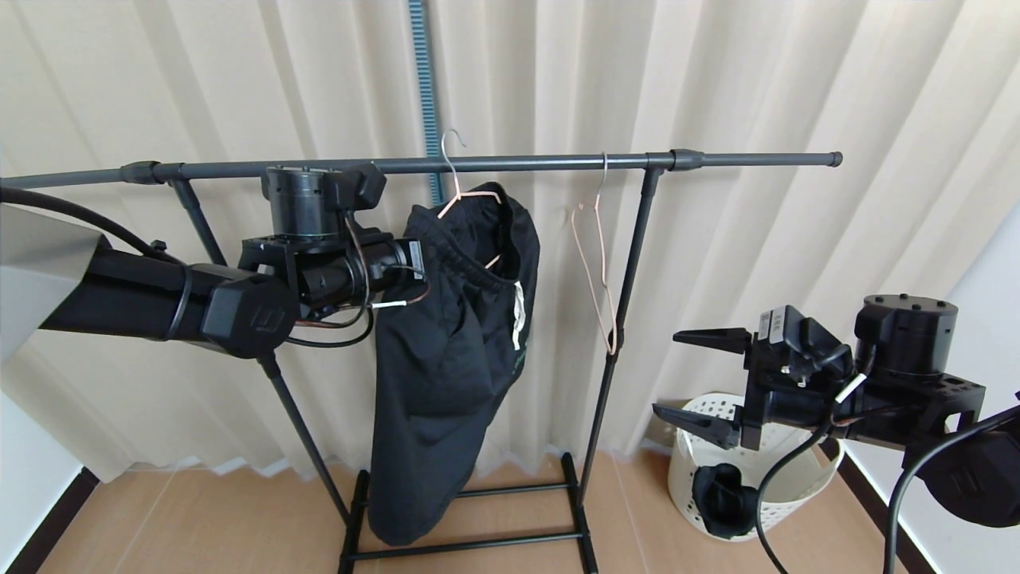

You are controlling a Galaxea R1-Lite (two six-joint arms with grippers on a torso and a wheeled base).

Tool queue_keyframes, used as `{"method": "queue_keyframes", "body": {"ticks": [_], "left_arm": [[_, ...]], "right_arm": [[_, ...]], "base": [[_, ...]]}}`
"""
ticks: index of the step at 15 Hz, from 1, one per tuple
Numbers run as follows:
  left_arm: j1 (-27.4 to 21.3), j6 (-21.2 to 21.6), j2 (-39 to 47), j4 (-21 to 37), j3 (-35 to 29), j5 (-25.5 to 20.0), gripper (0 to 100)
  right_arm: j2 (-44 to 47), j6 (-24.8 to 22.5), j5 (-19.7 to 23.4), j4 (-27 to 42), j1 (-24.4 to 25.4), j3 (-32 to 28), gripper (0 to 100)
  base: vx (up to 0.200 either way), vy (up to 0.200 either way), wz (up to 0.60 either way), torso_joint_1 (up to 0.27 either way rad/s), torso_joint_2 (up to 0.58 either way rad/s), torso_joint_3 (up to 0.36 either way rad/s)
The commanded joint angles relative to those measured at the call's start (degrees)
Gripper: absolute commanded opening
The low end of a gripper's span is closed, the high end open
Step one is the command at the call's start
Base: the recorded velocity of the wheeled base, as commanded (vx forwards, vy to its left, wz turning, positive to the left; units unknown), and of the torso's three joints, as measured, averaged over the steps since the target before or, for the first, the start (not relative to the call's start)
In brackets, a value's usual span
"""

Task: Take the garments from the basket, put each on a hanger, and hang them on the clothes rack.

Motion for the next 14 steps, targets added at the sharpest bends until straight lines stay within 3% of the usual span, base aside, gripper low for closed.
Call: {"method": "queue_keyframes", "body": {"ticks": [1, 13, 14], "left_arm": [[0.06, -0.02, 1.11, -0.07, -0.58, 0.01, 0], [-0.12, -0.2, 4.18, -2.44, -0.14, -0.08, 0], [-0.12, -0.2, 4.01, -2.44, -0.23, -0.08, 100]], "right_arm": [[0.14, -0.06, 0.02, -0.02, 0.02, -0.02, 100], [1.2, 0.03, 0.02, -0.02, 0.02, -0.2, 100], [1.11, -0.06, 0.02, -0.02, 0.02, -0.28, 100]], "base": [[0.0, 0.0, 0.0, 0.0, 0.0, 0.0], [0.0, 0.0, 0.0, 0.0, 0.0, 0.0], [0.0, 0.0, 0.0, 0.0, 0.0, 0.0]]}}
